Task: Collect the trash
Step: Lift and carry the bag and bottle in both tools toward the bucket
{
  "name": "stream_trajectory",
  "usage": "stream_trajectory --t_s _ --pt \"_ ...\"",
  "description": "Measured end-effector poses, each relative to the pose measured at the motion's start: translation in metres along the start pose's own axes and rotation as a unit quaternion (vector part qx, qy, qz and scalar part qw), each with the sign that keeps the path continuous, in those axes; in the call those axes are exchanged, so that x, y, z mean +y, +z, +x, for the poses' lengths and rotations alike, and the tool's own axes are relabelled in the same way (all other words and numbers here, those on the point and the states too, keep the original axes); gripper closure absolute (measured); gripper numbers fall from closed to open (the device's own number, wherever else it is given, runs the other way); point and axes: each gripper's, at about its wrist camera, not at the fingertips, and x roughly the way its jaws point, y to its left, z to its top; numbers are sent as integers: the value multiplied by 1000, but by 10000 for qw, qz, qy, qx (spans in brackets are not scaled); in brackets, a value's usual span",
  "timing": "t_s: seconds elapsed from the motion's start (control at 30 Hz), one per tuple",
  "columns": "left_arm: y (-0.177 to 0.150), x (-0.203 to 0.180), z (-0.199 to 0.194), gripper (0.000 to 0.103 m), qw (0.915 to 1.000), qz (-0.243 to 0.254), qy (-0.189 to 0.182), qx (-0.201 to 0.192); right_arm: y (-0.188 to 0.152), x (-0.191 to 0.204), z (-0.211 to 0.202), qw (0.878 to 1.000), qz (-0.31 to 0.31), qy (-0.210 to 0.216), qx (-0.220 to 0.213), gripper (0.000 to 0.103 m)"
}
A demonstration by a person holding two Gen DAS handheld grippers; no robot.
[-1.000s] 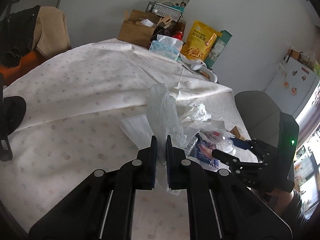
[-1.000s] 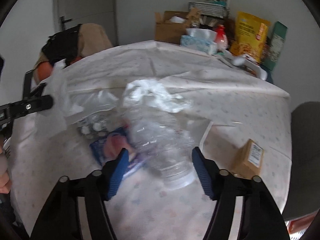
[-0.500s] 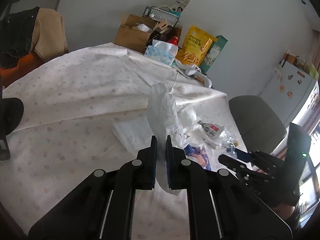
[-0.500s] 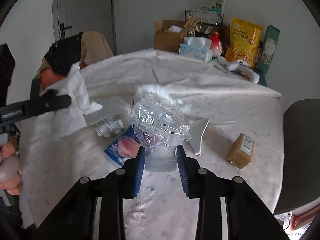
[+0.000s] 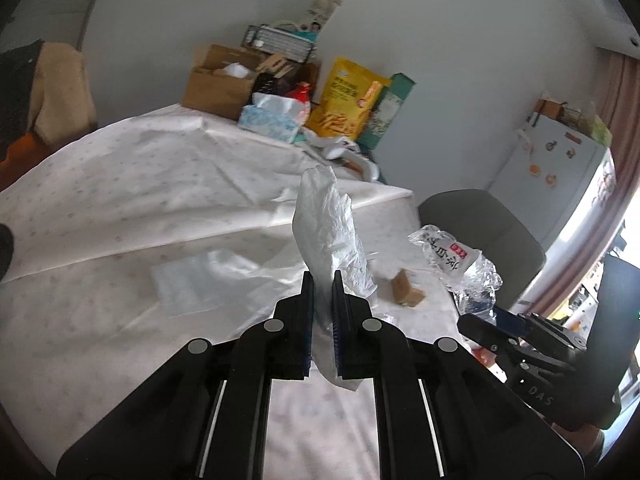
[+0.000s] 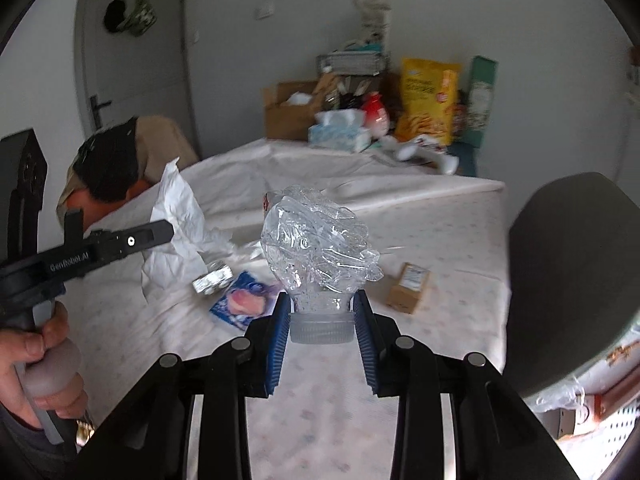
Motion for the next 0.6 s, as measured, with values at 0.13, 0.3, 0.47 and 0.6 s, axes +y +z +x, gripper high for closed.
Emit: stream_trajectory --t_s 0.13,0.3,0.47,0.6 --pt "2 -25 5 94 9997 154 -213 -17 -3 -19 -19 9995 212 -181 -123 71" --pt "-2 -54 15 94 9984 338 -443 65 -12 -43 -38 9981 452 -390 -174 71" --pt "-11 -83 29 94 9962 521 -662 227 -23 -63 -52 9962 601 -607 -168 71" --pt "-19 -102 41 94 9938 637 -820 398 -35 -85 -64 9933 812 -795 -192 71"
